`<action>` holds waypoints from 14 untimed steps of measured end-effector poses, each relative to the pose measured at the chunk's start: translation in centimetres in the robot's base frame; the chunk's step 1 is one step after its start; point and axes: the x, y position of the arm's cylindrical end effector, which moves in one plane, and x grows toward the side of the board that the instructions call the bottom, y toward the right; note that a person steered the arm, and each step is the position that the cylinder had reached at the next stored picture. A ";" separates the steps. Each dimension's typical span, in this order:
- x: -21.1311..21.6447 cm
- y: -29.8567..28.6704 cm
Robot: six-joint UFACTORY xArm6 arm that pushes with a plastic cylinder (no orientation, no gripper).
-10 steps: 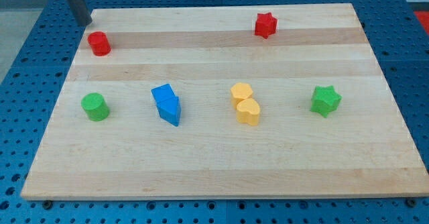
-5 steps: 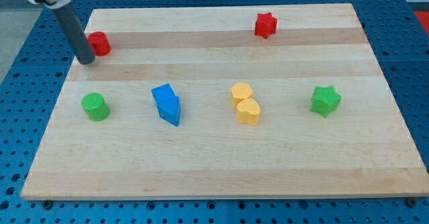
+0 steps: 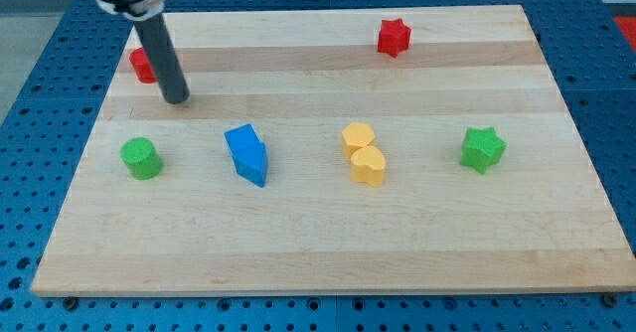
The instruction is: Place the red circle parallel left to the red star
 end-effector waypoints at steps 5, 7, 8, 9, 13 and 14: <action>-5.5 -7.1; -5.5 -6.0; -5.5 -2.7; -5.5 0.8; -5.5 15.2; -5.5 18.9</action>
